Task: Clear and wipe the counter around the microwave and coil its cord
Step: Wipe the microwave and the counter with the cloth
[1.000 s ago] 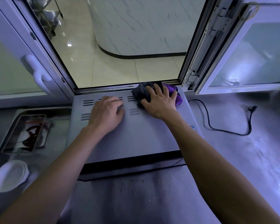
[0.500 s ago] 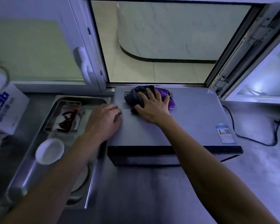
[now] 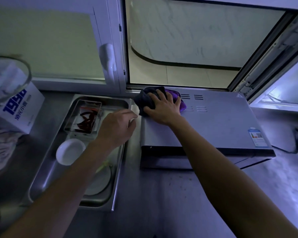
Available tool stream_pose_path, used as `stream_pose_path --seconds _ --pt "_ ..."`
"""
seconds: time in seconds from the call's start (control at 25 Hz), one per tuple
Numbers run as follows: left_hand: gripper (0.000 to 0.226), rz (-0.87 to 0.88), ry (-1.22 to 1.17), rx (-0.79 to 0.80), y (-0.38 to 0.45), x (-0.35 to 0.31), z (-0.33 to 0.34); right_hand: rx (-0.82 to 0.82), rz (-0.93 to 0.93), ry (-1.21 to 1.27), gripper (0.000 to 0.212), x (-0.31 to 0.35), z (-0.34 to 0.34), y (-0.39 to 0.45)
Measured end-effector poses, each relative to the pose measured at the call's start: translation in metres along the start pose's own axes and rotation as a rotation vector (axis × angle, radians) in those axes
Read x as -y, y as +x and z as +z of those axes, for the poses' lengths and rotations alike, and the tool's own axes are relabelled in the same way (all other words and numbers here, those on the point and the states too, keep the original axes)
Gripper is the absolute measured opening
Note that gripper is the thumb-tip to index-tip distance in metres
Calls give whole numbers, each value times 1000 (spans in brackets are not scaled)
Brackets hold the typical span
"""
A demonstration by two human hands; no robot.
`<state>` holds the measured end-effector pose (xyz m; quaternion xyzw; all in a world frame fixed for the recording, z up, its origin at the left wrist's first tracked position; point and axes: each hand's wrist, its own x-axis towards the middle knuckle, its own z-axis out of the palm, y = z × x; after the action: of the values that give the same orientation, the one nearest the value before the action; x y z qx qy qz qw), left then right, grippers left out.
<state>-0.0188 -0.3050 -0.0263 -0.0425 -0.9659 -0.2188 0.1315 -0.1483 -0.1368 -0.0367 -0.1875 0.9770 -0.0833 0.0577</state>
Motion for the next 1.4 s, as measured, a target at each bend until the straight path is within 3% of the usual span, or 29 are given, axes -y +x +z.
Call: stream_pose_path --seconds 0.4,0.76,1.04,1.4 --pt "17 -75 -34 -142 -31 -25 -15 -20 -105 70 67 12 6 -99" --pt "23 -139 -16 -105 -58 -71 -6 -112 -219 55 64 -26 9 -170" --pt "23 -202 -47 -71 -58 -109 19 -301 -117 110 57 -98 13 -207" --pt "31 -62 92 111 -37 -172 56 -314 -11 174 58 -173 0 -219"
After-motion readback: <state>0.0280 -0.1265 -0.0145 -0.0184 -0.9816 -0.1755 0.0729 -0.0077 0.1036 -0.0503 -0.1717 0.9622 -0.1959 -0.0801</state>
